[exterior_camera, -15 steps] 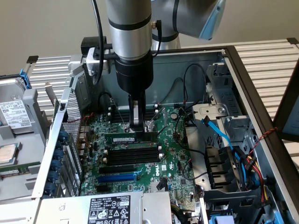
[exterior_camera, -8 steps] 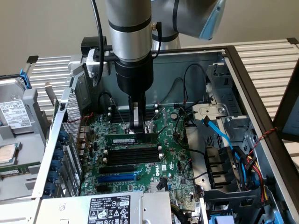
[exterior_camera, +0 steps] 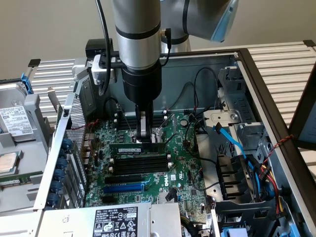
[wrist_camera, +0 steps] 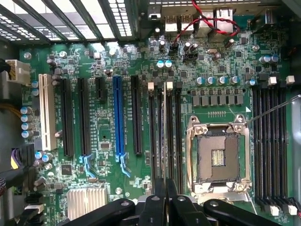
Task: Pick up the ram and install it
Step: 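Insert the ram into the slot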
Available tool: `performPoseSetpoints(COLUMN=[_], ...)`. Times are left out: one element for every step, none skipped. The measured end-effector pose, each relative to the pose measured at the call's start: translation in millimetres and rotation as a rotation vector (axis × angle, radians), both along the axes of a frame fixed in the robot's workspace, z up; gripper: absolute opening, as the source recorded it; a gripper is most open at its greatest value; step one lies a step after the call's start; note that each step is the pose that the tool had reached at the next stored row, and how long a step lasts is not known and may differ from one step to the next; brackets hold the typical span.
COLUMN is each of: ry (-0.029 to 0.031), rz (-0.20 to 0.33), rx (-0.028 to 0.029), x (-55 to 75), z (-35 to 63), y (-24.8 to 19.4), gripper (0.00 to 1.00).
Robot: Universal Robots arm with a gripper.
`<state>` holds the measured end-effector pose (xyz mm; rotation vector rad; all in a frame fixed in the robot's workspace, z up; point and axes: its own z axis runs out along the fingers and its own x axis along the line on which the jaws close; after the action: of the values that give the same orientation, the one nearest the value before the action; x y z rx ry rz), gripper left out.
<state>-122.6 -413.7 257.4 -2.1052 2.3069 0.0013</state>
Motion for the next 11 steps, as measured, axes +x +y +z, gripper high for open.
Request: performPoseSetpoints(ry=[0.0032, 0.0037, 0.0038, 0.0038, 0.004, 0.0044, 0.0045, 0.0045, 0.0045, 0.0046, 0.0046], rz=[0.0, 0.0, 0.0, 0.0, 0.0, 0.0, 0.001, 0.001, 0.001, 0.002, 0.003], rx=[0.0005, 0.0004, 0.0003, 0.0004, 0.0004, 0.0004, 0.0004, 0.0004, 0.0006, 0.0005, 0.0004], x=[0.0, 0.0, -0.1, 0.1, 0.8, 2.0, 3.6, 4.8, 5.1, 5.0, 5.0], z=[-1.1, -1.7, -1.8, -2.1, -2.2, -2.3, -2.4, -2.7, -3.3, -4.6, -6.3], y=[-0.4, -0.6, -0.7, -0.9, -1.4, -2.1, -2.9, -3.3, -3.4, -3.5, -3.5], gripper=[0.13, 0.13, 0.13, 0.13, 0.13, 0.13, 0.13, 0.13, 0.13, 0.13, 0.13])
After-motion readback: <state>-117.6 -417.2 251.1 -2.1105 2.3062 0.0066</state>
